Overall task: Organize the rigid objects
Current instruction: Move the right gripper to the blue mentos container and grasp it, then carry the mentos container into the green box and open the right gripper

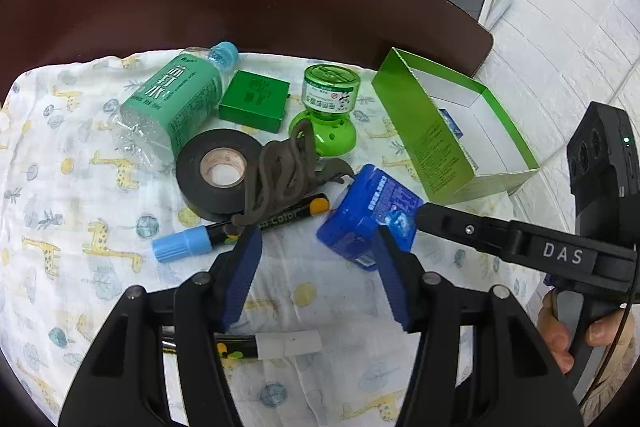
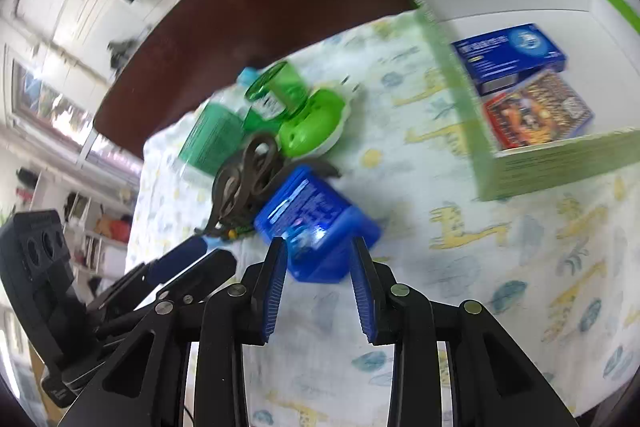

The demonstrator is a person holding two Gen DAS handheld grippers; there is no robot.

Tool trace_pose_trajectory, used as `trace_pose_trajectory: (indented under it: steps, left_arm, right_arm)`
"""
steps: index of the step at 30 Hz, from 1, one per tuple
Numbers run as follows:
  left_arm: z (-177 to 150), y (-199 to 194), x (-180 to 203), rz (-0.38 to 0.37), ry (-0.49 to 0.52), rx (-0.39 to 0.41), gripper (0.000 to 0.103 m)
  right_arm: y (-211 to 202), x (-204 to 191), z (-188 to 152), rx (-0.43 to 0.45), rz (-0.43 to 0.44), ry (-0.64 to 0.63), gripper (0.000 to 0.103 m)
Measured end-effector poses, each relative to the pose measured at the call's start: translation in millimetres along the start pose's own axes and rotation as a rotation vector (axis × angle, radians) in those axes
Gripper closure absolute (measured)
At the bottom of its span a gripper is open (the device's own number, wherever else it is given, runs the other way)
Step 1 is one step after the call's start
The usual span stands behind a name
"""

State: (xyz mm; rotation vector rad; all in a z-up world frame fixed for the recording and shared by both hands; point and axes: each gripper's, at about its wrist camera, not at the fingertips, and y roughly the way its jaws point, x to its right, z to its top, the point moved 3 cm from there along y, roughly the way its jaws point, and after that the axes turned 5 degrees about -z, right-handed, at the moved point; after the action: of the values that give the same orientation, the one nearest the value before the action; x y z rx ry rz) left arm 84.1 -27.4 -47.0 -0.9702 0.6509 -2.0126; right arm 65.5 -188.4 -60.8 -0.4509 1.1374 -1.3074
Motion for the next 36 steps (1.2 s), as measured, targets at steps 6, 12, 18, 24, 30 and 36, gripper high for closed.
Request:
trace_pose_trajectory:
  steps: [6, 12, 18, 24, 30, 36]
  left_arm:
    - [-2, 8, 19, -0.036, 0.034, -0.036, 0.047]
    - [-5, 22, 22, -0.056, -0.003, -0.063, 0.047]
    - [-2, 20, 9, -0.019, -0.025, -0.053, 0.047]
    - [-2, 10, -4, -0.008, -0.058, -0.033, 0.048]
    - [1, 18, 0, -0.034, -0.06, -0.058, 0.061]
    - [3, 22, -6, -0.111, -0.13, -0.07, 0.068]
  right_arm:
    - [-2, 13, 11, 0.011, 0.011, 0.026, 0.07]
    - [11, 11, 31, -0.006, 0.065, 0.031, 0.07]
    - [23, 8, 15, -0.077, 0.096, 0.05, 0.07]
    - [12, 1, -3, -0.084, 0.092, 0.014, 0.07]
    - [6, 2, 4, -0.043, 0.094, -0.025, 0.07]
    - [18, 6, 2, -0.073, 0.159, -0.032, 0.07]
